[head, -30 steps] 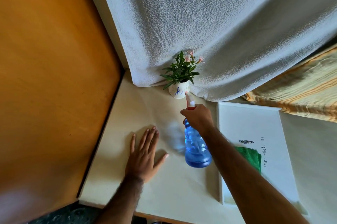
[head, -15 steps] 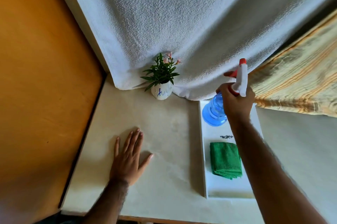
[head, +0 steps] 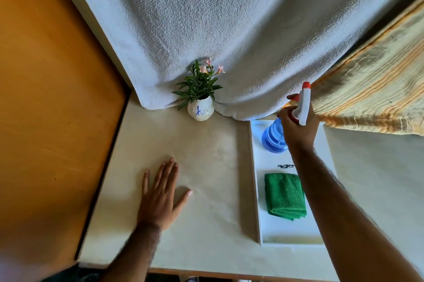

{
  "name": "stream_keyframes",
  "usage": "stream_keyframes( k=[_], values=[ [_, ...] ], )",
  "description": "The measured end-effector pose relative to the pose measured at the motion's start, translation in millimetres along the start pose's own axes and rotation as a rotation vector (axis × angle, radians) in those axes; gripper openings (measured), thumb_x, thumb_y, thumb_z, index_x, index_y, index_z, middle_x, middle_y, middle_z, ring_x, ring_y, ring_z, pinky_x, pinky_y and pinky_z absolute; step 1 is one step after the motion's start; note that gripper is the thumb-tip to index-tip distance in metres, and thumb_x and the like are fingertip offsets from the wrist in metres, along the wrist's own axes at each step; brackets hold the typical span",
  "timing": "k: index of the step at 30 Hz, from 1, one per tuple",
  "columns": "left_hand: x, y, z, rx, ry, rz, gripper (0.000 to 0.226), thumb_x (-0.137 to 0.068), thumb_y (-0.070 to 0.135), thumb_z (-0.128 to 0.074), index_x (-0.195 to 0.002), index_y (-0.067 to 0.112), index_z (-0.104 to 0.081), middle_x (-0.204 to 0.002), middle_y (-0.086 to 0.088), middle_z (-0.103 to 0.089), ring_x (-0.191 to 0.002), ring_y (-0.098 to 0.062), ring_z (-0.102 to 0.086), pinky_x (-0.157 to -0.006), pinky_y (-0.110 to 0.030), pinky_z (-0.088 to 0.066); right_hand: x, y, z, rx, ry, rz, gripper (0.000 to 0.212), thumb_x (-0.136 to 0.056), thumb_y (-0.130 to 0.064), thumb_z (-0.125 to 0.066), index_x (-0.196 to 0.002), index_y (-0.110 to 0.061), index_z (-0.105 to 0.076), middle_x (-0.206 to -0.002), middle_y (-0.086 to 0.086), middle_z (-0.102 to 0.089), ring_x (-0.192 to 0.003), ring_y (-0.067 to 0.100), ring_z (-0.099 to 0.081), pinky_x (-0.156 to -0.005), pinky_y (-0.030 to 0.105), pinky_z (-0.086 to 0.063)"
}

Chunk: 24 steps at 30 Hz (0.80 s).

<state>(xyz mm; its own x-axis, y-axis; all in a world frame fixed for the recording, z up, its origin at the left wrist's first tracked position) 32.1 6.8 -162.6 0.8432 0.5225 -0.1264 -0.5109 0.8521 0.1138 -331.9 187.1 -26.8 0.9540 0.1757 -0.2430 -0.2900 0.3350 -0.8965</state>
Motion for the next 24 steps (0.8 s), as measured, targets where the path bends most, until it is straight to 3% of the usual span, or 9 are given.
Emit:
stream_keyframes(
  k=[3, 6, 9, 12, 15, 17, 19, 21, 24],
  values=[
    [0.3, -0.5, -0.1, 0.006, 0.007, -0.003, 0.09, -0.097, 0.071, -0.04, -0.165, 0.014, -0.033, -0.174, -0.007, -0.034, -0.16, -0.019, -0.028, -0.127, -0.066, -0.026, 1.3, 1.8, 0.2, -0.041, -0.041, 0.022, 0.033, -0.081, -0.027, -0.074, -0.113, -0.034, -0.067, -0.079, 0.005, -0.072, -0.073, 0.022, -0.072, -0.072, 0.042, -0.062],
    [-0.3, -0.4, -0.8, 0.007, -0.003, -0.003, 0.09, -0.096, 0.071, -0.039, -0.165, 0.014, -0.032, -0.174, -0.006, -0.032, -0.16, -0.018, -0.024, -0.127, -0.065, -0.025, 16.8, 4.7, 8.7, -0.037, -0.098, 0.027, 0.062, -0.079, -0.044, -0.085, -0.131, -0.032, -0.054, -0.105, -0.005, -0.072, -0.096, 0.005, -0.069, -0.087, 0.024, -0.053],
    [0.0, 0.2, -0.6, 0.014, -0.012, 0.01, 0.089, -0.096, 0.07, -0.039, -0.165, 0.014, -0.034, -0.175, -0.006, -0.03, -0.161, -0.016, -0.021, -0.127, -0.066, -0.027, 59.3, 18.2, 39.4, 0.068, -0.052, 0.09, 0.068, -0.084, -0.056, -0.076, -0.131, -0.016, -0.049, -0.123, 0.001, -0.058, -0.114, 0.014, -0.057, -0.102, 0.031, -0.046],
    [0.2, 0.6, 1.2, 0.009, -0.006, 0.014, 0.088, -0.096, 0.07, -0.038, -0.165, 0.015, -0.033, -0.176, -0.005, -0.03, -0.161, -0.017, -0.023, -0.126, -0.066, -0.028, 115.4, 34.6, 68.6, 0.356, -0.281, 0.336, 0.065, -0.086, -0.063, -0.066, -0.119, -0.008, -0.054, -0.116, 0.005, -0.053, -0.109, 0.023, -0.053, -0.1, 0.027, -0.042],
    [0.4, 0.6, 1.7, 0.011, -0.005, 0.015, 0.088, -0.097, 0.071, -0.038, -0.165, 0.016, -0.032, -0.176, -0.005, -0.029, -0.162, -0.017, -0.023, -0.125, -0.066, -0.029, 159.5, 61.1, 86.0, 0.57, -0.555, 0.456, 0.084, -0.081, -0.064, -0.072, -0.137, -0.005, -0.055, -0.141, 0.011, -0.053, -0.135, 0.028, -0.048, -0.115, 0.039, -0.039],
    [0.3, 1.0, 1.9, 0.009, -0.005, 0.018, 0.088, -0.097, 0.071, -0.037, -0.165, 0.016, -0.032, -0.176, -0.004, -0.029, -0.162, -0.018, -0.024, -0.125, -0.066, -0.029, 174.6, 74.5, 93.0, 0.64, -0.681, 0.46, 0.094, -0.08, -0.058, -0.076, -0.151, -0.005, -0.044, -0.16, 0.011, -0.039, -0.151, 0.027, -0.031, -0.124, 0.043, -0.028],
    [0.6, 1.1, 1.3, 0.01, 0.0, 0.015, 0.088, -0.097, 0.071, -0.037, -0.165, 0.016, -0.033, -0.176, -0.004, -0.029, -0.161, -0.018, -0.025, -0.126, -0.066, -0.029, 179.2, 80.7, 95.8, 0.686, -0.73, 0.499, 0.094, -0.078, -0.041, -0.08, -0.155, -0.006, -0.038, -0.165, 0.014, -0.03, -0.154, 0.029, -0.024, -0.125, 0.044, -0.024],
    [0.4, 1.3, 1.3, 0.011, 0.01, 0.012, 0.088, -0.097, 0.071, -0.038, -0.165, 0.015, -0.034, -0.175, -0.005, -0.031, -0.161, -0.018, -0.026, -0.126, -0.066, -0.029, 175.2, 79.8, 93.5, 0.741, -0.732, 0.498, 0.096, -0.071, -0.024, -0.087, -0.153, -0.006, -0.04, -0.163, 0.016, -0.035, -0.151, 0.031, -0.031, -0.123, 0.045, -0.028],
    [0.2, 1.4, 1.4, 0.017, 0.018, 0.01, 0.088, -0.097, 0.071, -0.04, -0.164, 0.014, -0.035, -0.175, -0.006, -0.032, -0.16, -0.019, -0.029, -0.125, -0.066, -0.03, 164.8, 69.3, 85.3, 0.786, -0.665, 0.482, 0.085, -0.058, 0.001, -0.09, -0.138, 0.0, -0.061, -0.146, 0.018, -0.058, -0.135, 0.035, -0.055, -0.11, 0.049, -0.047]
  ],
)
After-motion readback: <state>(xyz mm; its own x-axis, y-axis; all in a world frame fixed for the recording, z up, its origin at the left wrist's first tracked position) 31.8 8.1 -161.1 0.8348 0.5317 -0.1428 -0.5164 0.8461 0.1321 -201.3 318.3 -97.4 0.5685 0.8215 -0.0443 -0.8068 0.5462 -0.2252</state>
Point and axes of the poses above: each hand's wrist, its own x-axis away from the middle knuckle, its own z-axis out of the back of the hand, y = z × x, the point moved 3 cm from there along -x, towards the middle knuckle
